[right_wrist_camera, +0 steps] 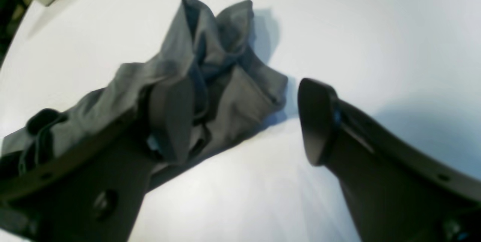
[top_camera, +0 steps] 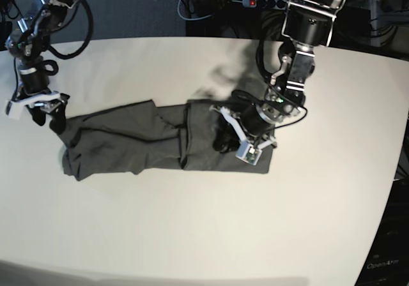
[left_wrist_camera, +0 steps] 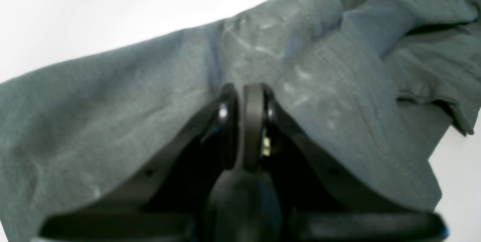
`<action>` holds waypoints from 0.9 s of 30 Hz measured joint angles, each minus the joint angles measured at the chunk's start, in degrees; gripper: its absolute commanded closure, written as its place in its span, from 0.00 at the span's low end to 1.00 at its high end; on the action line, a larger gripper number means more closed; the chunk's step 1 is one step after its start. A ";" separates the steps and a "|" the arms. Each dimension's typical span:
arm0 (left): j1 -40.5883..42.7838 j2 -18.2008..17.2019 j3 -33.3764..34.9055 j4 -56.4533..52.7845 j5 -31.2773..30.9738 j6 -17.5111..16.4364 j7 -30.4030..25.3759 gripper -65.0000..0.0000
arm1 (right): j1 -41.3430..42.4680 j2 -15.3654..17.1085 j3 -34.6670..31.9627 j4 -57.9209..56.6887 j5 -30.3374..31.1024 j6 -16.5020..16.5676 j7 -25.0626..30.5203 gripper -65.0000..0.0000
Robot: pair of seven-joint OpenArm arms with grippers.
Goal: Fold the T-shirt properly
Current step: 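Move the right gripper to the strip's other end and grasp it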
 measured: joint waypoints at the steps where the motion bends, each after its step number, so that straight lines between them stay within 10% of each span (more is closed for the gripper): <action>1: 0.00 0.00 0.00 0.00 0.00 -0.02 0.00 0.93 | 0.09 0.31 0.02 0.00 1.20 0.00 -0.74 0.35; 27: 0.15 0.00 -0.09 0.00 -0.02 0.00 -0.20 0.93 | 4.13 2.05 -0.42 -11.08 2.25 0.20 -5.03 0.34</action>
